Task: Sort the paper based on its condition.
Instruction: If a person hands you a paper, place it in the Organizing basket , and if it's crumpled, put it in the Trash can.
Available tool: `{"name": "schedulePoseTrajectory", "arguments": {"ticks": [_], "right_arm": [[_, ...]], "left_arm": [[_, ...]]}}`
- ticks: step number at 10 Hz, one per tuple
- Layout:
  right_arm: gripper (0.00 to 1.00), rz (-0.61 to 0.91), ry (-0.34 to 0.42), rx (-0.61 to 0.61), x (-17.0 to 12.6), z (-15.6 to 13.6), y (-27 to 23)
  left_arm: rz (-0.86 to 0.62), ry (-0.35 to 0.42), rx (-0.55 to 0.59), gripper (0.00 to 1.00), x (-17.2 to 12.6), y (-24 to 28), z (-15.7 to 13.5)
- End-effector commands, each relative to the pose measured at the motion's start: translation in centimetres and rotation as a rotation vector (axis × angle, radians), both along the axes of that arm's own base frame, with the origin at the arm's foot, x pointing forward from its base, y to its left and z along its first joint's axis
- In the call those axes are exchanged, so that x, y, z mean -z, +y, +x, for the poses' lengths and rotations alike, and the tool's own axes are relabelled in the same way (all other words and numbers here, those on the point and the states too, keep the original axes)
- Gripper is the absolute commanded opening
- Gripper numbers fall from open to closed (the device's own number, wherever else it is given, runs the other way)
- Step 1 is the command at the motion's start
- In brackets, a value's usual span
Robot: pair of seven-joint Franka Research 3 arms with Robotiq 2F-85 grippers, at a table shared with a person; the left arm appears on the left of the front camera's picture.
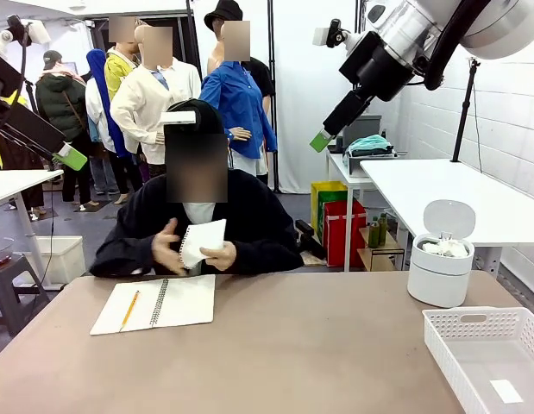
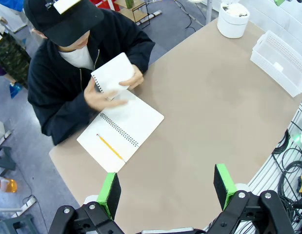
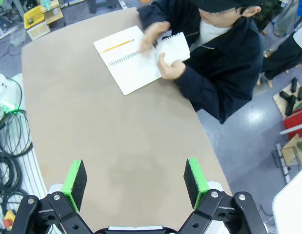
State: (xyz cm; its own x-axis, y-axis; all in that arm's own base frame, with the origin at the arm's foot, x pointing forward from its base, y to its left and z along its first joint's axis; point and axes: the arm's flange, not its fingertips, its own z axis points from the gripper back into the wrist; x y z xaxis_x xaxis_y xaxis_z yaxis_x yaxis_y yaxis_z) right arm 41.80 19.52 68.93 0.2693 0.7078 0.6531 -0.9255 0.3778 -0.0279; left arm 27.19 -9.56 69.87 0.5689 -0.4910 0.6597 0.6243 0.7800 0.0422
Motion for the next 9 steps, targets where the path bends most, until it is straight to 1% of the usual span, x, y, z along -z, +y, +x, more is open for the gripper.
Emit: {"name": "schedulePoseTrajectory", "arguments": {"ticks": [1, 9], "right_arm": [[1.00, 0.006, 0.004, 0.004, 0.05, -0.06, 0.03], [1.00, 0.006, 0.004, 0.004, 0.05, -0.06, 0.03]], "left_arm": [[0.001, -0.001, -0.003, 1.00, -0.05, 0.06, 0.00], [0.001, -0.001, -0.003, 1.00, -0.05, 0.06, 0.00]]}}
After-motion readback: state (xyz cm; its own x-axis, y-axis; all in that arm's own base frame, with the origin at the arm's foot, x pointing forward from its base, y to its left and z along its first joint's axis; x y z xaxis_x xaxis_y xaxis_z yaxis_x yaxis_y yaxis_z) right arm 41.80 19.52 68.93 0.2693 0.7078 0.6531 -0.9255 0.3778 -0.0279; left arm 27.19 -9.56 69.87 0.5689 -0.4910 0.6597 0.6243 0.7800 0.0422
